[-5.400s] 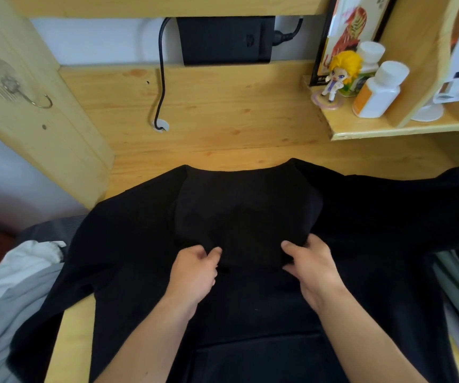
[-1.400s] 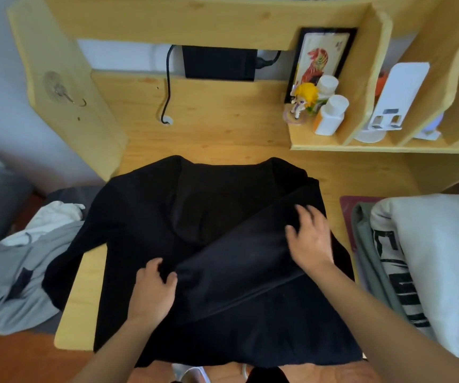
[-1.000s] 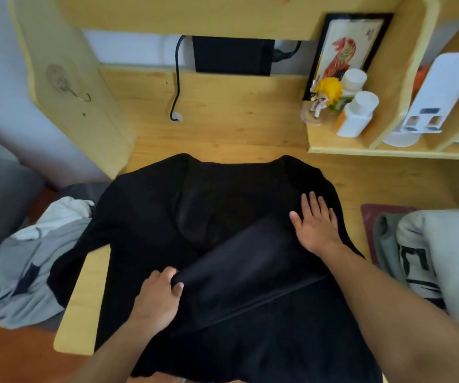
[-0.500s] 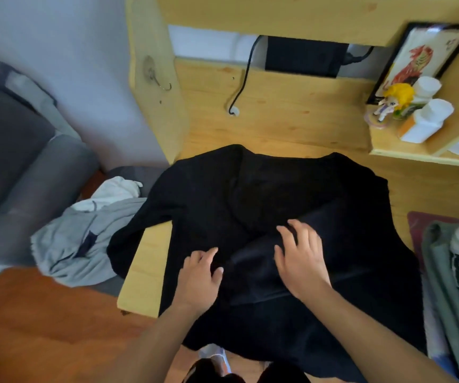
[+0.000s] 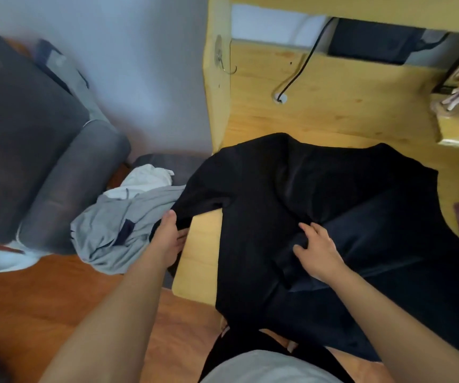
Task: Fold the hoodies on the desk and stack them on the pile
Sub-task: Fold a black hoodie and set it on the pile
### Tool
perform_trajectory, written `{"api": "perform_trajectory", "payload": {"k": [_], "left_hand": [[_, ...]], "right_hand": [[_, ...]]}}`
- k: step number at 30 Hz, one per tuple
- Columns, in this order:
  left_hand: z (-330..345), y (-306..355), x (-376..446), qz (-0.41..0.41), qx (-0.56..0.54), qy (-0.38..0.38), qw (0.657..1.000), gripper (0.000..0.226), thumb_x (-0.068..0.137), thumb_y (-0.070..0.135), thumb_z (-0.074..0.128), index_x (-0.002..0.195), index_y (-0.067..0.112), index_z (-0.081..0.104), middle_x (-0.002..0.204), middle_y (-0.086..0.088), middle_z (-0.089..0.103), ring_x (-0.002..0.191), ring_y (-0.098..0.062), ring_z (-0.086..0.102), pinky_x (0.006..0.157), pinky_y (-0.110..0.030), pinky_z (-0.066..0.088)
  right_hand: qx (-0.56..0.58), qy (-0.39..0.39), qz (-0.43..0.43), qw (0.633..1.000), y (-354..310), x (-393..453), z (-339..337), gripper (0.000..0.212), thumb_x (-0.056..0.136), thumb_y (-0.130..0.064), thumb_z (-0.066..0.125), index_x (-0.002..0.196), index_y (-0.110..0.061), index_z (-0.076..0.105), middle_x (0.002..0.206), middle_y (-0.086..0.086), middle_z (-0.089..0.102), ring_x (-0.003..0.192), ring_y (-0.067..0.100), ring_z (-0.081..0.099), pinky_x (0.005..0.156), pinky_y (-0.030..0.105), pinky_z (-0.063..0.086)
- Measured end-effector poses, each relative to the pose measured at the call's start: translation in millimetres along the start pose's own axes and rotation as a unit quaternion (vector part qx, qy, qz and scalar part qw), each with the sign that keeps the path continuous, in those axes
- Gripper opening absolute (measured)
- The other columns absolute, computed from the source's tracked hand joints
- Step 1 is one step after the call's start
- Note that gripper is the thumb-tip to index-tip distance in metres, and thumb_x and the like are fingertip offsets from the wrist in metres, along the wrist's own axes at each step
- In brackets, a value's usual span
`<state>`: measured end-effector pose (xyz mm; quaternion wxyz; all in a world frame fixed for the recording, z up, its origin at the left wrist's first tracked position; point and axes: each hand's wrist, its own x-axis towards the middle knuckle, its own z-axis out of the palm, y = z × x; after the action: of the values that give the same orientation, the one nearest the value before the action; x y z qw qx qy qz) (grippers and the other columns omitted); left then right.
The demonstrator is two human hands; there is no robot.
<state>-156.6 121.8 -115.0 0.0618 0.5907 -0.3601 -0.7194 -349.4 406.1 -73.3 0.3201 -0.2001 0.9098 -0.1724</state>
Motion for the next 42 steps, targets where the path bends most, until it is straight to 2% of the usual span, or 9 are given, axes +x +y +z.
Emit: {"api": "perform_trajectory", "payload": {"k": [4, 8, 12, 17, 22, 27, 34, 39, 42], "left_hand": [[-5.0, 12.1, 13.5, -0.005, -0.083, -0.058, 0.995, 0.061, 0.106, 0.051, 0.040, 0.159, 0.021, 0.034, 0.163, -0.007, 0.035, 0.150, -0.026, 0.032, 0.124, -0.042, 0.023], [19.3, 31.3, -22.1, 0.136, -0.266, 0.072, 0.952, 0.036, 0.102, 0.029, 0.053, 0.133, 0.016, 0.062, 0.139, -0.003, 0.064, 0.126, -0.011, 0.060, 0.114, -0.027, 0.039], [73.9, 29.3, -111.7, 0.405, -0.006, 0.124, 0.906, 0.039, 0.105, 0.027, 0.045, 0.142, 0.028, 0.059, 0.136, 0.019, 0.059, 0.130, 0.006, 0.049, 0.111, -0.015, 0.035], [140.0, -31.5, -124.1, 0.652, 0.482, -0.107, 0.575, 0.044, 0.103, 0.024, 0.046, 0.144, 0.015, 0.058, 0.122, -0.003, 0.060, 0.122, -0.025, 0.054, 0.109, -0.037, 0.041], [152.7, -63.6, -71.9, 0.414, 0.759, -0.142, 0.482, 0.043, 0.102, 0.033, 0.050, 0.145, 0.030, 0.048, 0.171, -0.005, 0.011, 0.158, -0.031, 0.006, 0.127, -0.050, 0.010], [153.1, -50.5, -53.2, 0.411, 0.690, -0.031, 0.595, 0.045, 0.096, 0.023, 0.062, 0.137, 0.011, 0.049, 0.137, -0.007, 0.054, 0.125, -0.027, 0.056, 0.102, -0.039, 0.048], [162.4, -39.7, -36.3, 0.427, 0.793, 0.022, 0.434, 0.058, 0.090, 0.025, 0.068, 0.144, 0.018, 0.048, 0.127, -0.007, 0.055, 0.115, -0.028, 0.055, 0.089, -0.040, 0.048], [166.4, -27.2, -29.5, 0.441, 0.822, 0.035, 0.359, 0.044, 0.068, 0.004, 0.081, 0.108, 0.012, 0.064, 0.092, -0.008, 0.058, 0.083, -0.031, 0.057, 0.061, -0.040, 0.046], [163.3, -8.5, -35.5, 0.446, 0.782, 0.064, 0.431, 0.030, 0.074, -0.002, 0.073, 0.098, 0.007, 0.057, 0.084, -0.010, 0.051, 0.070, -0.033, 0.053, 0.049, -0.041, 0.041]], "right_hand": [[0.070, -0.038, 0.014, 0.997, 11.4, -4.9, 6.6, 0.067, 0.099, -0.029, 0.061, 0.158, -0.029, 0.030, 0.167, -0.015, 0.004, 0.151, 0.019, 0.024, 0.117, 0.034, 0.032], [0.241, -0.059, 0.047, 0.968, 12.1, -11.1, -8.5, 0.059, 0.102, -0.025, 0.059, 0.156, -0.030, 0.035, 0.165, -0.019, 0.014, 0.151, 0.012, 0.022, 0.114, 0.028, 0.026], [0.384, -0.088, 0.073, 0.916, 16.6, -17.0, -27.6, 0.049, 0.100, -0.030, 0.060, 0.147, -0.035, 0.049, 0.161, -0.013, 0.033, 0.147, 0.013, 0.033, 0.121, 0.037, 0.027], [0.737, 0.004, 0.081, 0.671, 58.2, -36.8, -83.9, 0.051, 0.104, -0.043, 0.048, 0.143, -0.012, 0.051, 0.143, 0.011, 0.059, 0.131, 0.031, 0.056, 0.116, 0.050, 0.037], [0.835, 0.086, 0.149, 0.524, 139.3, -61.5, -102.7, 0.065, 0.102, -0.059, 0.037, 0.145, -0.012, 0.049, 0.144, 0.021, 0.054, 0.138, 0.041, 0.046, 0.118, 0.057, 0.031], [0.828, 0.135, 0.216, 0.500, 180.9, -55.2, -103.6, 0.073, 0.100, -0.061, 0.042, 0.155, -0.014, 0.034, 0.154, 0.021, 0.041, 0.141, 0.041, 0.041, 0.118, 0.058, 0.030], [0.683, 0.165, 0.277, 0.655, 179.3, -14.4, -120.3, 0.071, 0.095, -0.044, 0.067, 0.153, -0.021, 0.036, 0.151, 0.013, 0.045, 0.125, 0.026, 0.055, 0.104, 0.040, 0.048], [0.652, 0.162, 0.320, 0.668, 161.0, 6.0, -141.6, 0.022, 0.098, -0.023, 0.064, 0.118, -0.015, 0.057, 0.131, 0.010, 0.057, 0.098, 0.019, 0.059, 0.087, 0.033, 0.051], [0.736, 0.164, 0.237, 0.613, 123.6, -19.5, -172.0, 0.012, 0.098, -0.011, 0.056, 0.109, -0.010, 0.058, 0.117, 0.016, 0.065, 0.098, 0.027, 0.069, 0.076, 0.040, 0.061]]}}
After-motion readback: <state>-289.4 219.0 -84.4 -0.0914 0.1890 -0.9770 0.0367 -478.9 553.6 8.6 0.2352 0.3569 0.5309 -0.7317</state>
